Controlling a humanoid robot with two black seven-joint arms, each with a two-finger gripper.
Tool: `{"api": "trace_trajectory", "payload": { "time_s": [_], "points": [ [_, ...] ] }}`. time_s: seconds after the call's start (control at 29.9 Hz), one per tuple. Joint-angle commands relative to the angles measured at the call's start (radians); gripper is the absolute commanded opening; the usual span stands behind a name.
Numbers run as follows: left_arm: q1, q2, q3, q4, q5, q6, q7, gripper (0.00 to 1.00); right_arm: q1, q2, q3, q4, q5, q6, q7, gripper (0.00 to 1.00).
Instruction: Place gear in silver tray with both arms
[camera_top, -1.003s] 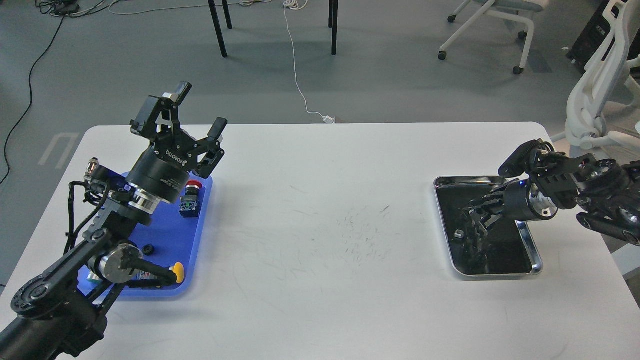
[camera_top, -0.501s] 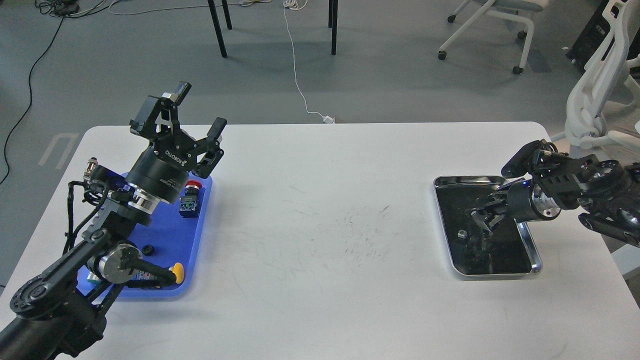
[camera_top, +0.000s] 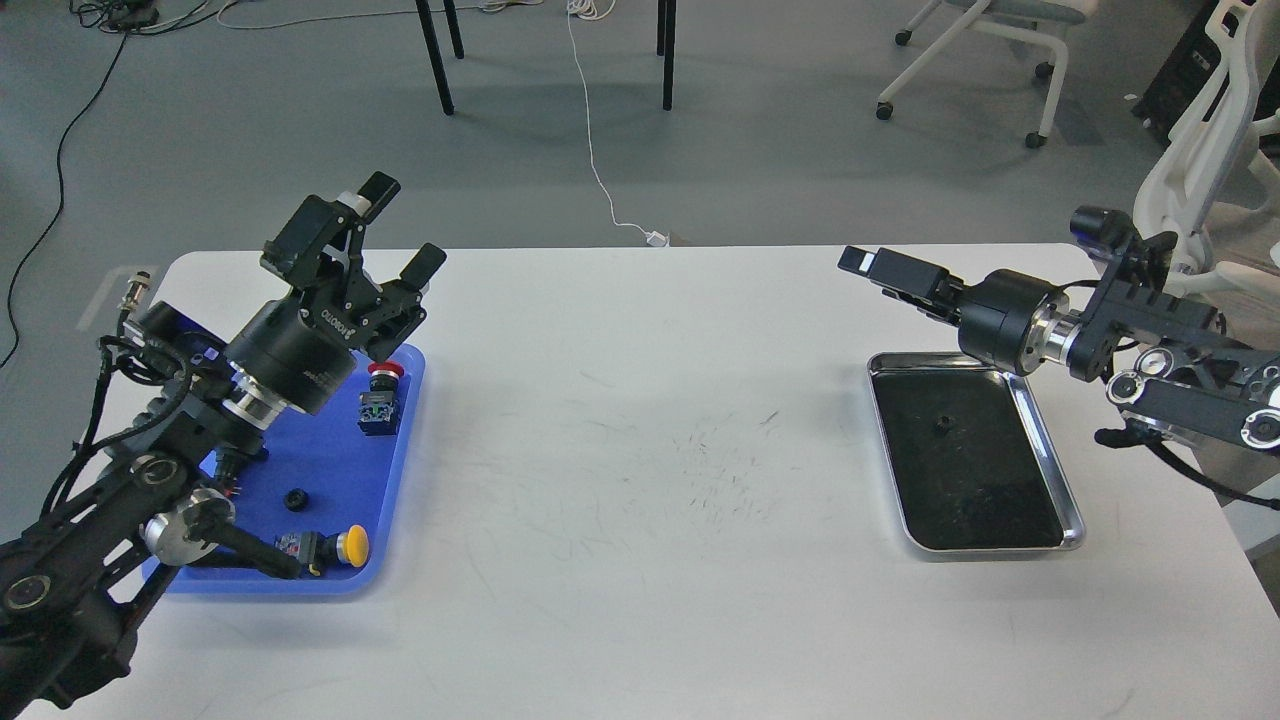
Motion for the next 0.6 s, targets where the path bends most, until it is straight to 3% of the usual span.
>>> {"api": "trace_trajectory", "payload": {
  "time_s": [0.0, 0.13, 0.27, 0.43, 0.57],
  "points": [
    [0.0, 0.122, 0.039, -0.055, 0.274, 0.001, 0.0, 0.98, -0.17, 0.028, 0.225, 0.024, 0.16, 0.007, 0.0, 0.96],
    [-0.005, 0.298, 0.099, -0.094, 0.653, 0.007, 0.0, 0.98, -0.29, 0.053, 0.374, 0.019, 0.189, 0.008, 0.0, 0.96],
    [-0.028, 0.49, 0.193, -0.103, 1.01, 0.028, 0.0, 0.96, -0.332, 0.056, 0.405, 0.021, 0.189, 0.008, 0.0, 0.96],
    [-0.06, 0.536, 0.279, -0.074, 1.207, 0.047, 0.0, 0.87, -0.333, 0.066, 0.404, 0.016, 0.189, 0.01, 0.0, 0.96],
    [-0.132, 0.526, 0.375, -0.04, 1.219, 0.013, 0.0, 0.71, -0.332, 0.076, 0.404, 0.01, 0.189, 0.01, 0.0, 0.96]
  ]
}}
